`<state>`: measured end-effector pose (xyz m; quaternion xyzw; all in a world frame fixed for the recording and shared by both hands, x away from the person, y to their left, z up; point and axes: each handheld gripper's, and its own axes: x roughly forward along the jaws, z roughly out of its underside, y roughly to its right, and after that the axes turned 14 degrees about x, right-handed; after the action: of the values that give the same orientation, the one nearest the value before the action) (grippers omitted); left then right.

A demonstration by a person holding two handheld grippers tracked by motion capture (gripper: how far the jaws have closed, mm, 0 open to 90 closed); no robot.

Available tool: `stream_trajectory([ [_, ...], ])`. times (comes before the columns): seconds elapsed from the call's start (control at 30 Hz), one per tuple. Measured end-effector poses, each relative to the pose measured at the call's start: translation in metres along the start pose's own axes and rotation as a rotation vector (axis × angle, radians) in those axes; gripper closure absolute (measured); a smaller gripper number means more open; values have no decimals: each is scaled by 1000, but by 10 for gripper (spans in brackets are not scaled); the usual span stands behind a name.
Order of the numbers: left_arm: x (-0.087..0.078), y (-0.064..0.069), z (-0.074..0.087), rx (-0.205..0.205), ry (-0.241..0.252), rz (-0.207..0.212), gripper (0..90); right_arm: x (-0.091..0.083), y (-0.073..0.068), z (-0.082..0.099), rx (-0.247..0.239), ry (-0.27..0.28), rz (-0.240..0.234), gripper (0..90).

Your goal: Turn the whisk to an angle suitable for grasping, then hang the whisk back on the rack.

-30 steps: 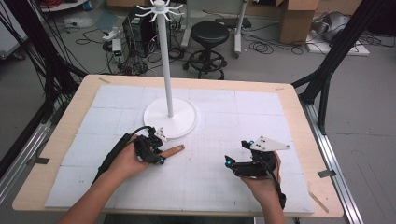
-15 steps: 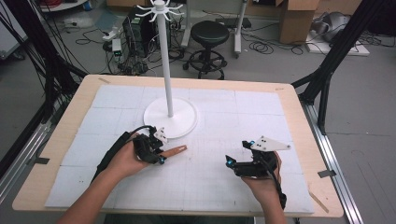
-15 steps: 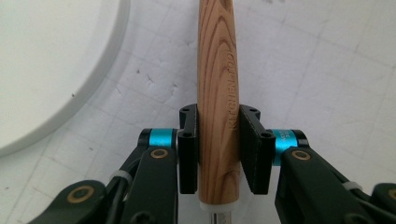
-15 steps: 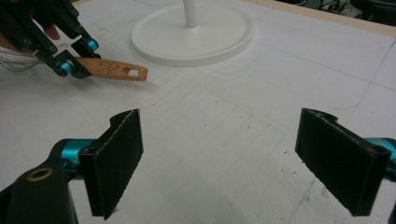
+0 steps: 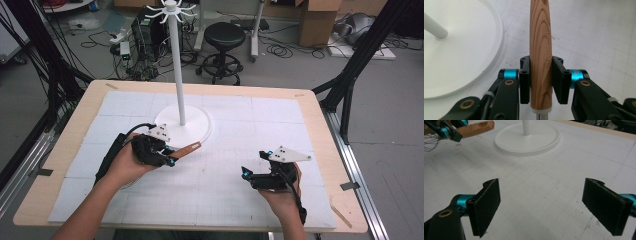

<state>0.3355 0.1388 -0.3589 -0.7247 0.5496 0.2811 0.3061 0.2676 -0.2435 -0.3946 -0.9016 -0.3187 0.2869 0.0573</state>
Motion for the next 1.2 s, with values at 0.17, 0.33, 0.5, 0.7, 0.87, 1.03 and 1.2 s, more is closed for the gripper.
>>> stream_trajectory([
  [0.17, -12, -2, -2, -18, 67, -12, 708, 0, 3, -2, 2, 10, 1, 137],
  [0.33, -21, -4, -4, -21, 86, -16, 709, 3, 2, -4, 2, 8, -4, 137],
  [0.5, -27, -6, -3, -21, 91, -25, 708, 7, 2, -7, 2, 10, -9, 137],
  [0.7, -30, -4, -1, -30, 99, -33, 708, 12, 2, -11, -10, 9, -19, 137],
  [0.87, -37, -3, 1, -38, 129, -44, 708, 15, -1, -15, -20, 13, -26, 137],
  [1.03, -42, -6, 1, -53, 186, -41, 708, 15, -1, -13, -14, 10, -19, 137],
  [1.2, -49, -5, 0, -59, 242, -51, 708, 13, 0, -13, -13, 11, -20, 137],
])
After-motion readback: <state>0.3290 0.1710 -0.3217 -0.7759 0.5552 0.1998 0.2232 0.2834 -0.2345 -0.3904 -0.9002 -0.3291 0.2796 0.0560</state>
